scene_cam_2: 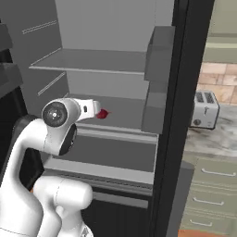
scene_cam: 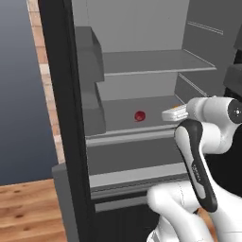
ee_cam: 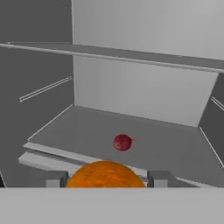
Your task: Retrieve the tangerine and pear from the fridge and place them into the bowl on the dining table.
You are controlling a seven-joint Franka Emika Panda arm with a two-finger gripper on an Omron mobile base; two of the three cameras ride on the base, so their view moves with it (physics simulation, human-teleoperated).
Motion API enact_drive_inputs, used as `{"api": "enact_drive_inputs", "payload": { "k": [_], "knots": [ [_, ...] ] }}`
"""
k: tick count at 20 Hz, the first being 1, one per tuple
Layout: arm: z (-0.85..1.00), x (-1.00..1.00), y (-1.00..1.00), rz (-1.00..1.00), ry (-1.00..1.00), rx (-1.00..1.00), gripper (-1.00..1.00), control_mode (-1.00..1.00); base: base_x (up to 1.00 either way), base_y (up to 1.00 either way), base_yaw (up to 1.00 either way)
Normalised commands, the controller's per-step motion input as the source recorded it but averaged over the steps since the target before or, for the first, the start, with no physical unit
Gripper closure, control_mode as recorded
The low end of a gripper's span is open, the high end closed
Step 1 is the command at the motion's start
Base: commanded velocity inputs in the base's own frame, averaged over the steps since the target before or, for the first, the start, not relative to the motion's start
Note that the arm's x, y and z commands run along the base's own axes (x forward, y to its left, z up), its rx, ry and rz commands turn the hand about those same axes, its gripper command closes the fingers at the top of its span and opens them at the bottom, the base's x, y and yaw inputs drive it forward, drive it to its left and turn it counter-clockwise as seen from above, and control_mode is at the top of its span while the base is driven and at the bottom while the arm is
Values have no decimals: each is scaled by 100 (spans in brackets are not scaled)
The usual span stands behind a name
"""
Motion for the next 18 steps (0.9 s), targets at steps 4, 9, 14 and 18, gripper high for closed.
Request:
{"api": "enact_drive_inputs", "payload": {
  "k": [4, 9, 14, 18],
  "knots": [
    [0, 0, 0, 0, 0, 0, 100, 100, -100, 0, 0],
    [0, 0, 0, 0, 0, 0, 100, 100, -98, 0, 0],
    [0, 0, 0, 0, 0, 0, 100, 100, -92, 0, 0],
    [0, 0, 0, 0, 0, 0, 100, 100, -74, -1, 5]
  ]
}}
